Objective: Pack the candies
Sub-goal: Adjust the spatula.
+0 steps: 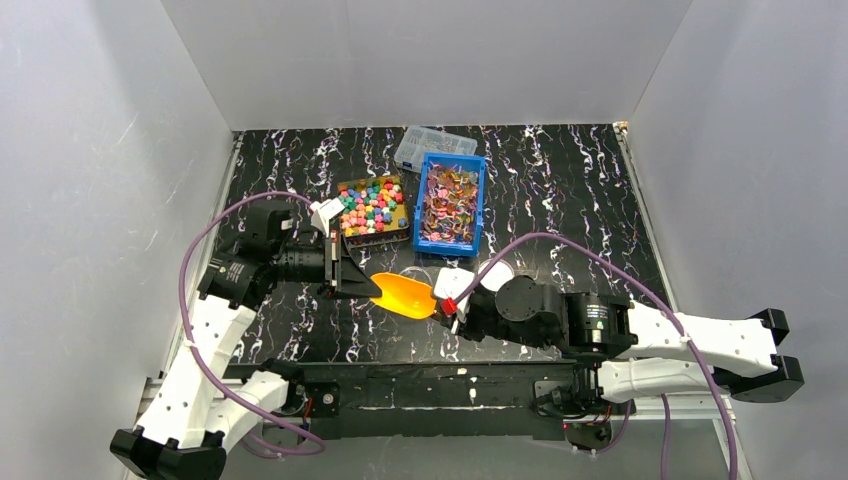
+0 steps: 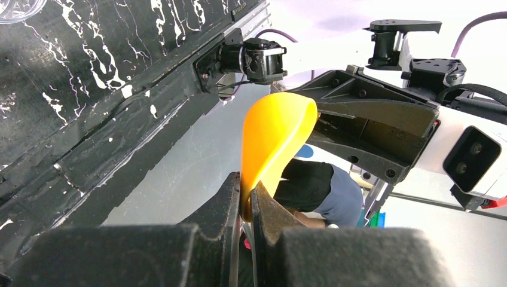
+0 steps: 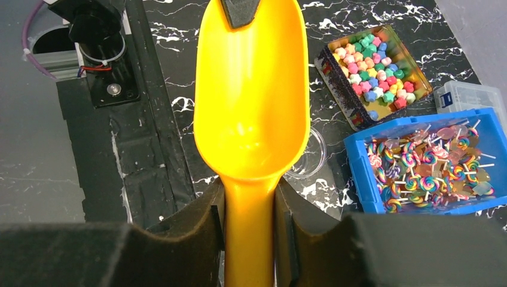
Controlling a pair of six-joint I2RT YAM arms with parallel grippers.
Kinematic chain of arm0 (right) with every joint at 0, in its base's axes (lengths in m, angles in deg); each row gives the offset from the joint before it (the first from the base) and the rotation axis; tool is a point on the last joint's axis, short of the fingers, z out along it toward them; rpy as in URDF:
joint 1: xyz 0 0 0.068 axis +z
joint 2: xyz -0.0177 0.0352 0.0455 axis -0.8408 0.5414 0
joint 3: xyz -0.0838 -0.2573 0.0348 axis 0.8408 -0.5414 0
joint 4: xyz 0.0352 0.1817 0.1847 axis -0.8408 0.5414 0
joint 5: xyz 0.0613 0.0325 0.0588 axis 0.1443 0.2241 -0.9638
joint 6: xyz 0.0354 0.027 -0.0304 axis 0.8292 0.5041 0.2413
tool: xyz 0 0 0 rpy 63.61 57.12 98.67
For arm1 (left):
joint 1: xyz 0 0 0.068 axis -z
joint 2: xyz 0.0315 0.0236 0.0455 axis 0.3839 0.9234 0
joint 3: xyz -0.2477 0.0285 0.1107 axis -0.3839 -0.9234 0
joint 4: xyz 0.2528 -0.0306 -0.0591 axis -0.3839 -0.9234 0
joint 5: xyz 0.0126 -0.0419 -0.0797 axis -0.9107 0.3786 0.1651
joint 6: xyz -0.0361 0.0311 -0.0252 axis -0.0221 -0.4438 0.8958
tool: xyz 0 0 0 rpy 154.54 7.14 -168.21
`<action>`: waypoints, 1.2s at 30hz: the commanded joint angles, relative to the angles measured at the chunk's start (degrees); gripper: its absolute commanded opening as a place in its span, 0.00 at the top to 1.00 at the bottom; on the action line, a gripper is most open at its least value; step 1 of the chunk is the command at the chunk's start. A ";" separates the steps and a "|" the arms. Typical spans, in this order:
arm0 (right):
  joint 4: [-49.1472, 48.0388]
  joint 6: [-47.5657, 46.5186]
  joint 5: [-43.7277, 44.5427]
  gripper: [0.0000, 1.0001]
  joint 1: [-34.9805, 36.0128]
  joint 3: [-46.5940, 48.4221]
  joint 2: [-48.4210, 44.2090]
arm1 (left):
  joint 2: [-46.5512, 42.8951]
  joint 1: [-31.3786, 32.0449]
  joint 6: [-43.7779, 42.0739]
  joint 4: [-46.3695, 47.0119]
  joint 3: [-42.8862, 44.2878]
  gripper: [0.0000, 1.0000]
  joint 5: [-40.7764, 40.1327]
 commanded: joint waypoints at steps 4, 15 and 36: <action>-9.07 -0.57 -3.61 0.99 0.35 -1.03 -2.35 | -0.98 0.11 -0.09 0.55 -2.25 1.00 2.67; -4.96 1.70 0.63 0.99 0.39 2.09 -0.33 | 0.68 0.07 -1.05 0.51 -1.59 0.79 0.82; 13.58 8.01 16.84 0.99 -2.55 10.57 8.45 | 7.87 0.10 -9.84 -2.25 8.87 0.02 -18.94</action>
